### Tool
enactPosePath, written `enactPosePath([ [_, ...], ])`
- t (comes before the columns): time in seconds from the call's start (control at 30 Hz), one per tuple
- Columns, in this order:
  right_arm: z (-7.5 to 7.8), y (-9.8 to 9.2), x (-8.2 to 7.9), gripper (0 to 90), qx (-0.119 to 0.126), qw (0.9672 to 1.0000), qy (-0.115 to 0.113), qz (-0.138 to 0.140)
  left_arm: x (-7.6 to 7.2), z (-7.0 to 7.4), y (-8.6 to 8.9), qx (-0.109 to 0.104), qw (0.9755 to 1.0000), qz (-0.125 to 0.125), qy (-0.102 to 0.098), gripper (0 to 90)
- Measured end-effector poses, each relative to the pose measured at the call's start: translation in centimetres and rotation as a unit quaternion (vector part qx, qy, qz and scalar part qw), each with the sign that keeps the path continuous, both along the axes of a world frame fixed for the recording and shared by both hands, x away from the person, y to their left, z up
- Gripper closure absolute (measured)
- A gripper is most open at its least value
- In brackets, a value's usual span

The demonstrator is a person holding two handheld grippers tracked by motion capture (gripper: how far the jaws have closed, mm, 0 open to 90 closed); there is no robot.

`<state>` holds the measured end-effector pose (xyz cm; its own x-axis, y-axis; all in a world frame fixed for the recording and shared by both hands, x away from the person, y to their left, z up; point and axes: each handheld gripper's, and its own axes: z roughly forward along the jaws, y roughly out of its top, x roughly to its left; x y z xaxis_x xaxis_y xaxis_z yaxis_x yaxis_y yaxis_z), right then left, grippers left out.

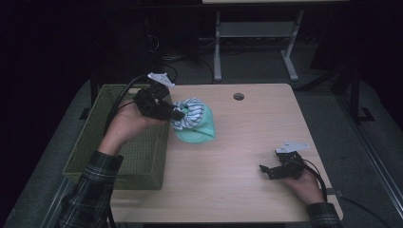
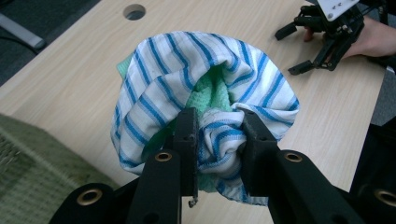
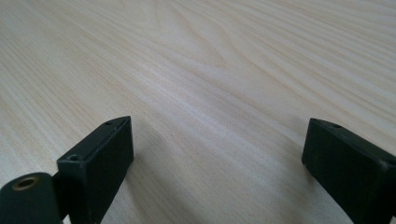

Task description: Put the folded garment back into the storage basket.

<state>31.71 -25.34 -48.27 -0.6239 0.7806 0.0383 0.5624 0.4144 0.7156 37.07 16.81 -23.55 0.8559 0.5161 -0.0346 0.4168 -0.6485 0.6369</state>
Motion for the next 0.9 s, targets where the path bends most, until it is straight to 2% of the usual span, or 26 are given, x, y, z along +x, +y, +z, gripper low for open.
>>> enactPosePath([
  [0.47,0.0,0.0,0.0,8.6,0.001,1.0,0.001,-0.002,-0.1,0.6,4.3,-0.008,0.9989,0.046,-0.004,70.9],
  [0.73,0.0,0.0,0.0,8.6,0.0,1.0,0.002,-0.002,-0.5,0.6,7.1,-0.014,0.9966,0.08,-0.009,70.8],
  [0.9,0.0,0.0,0.0,8.6,0.0,1.0,0.001,-0.002,-0.8,0.6,9.1,-0.021,0.9942,0.105,-0.013,70.8],
])
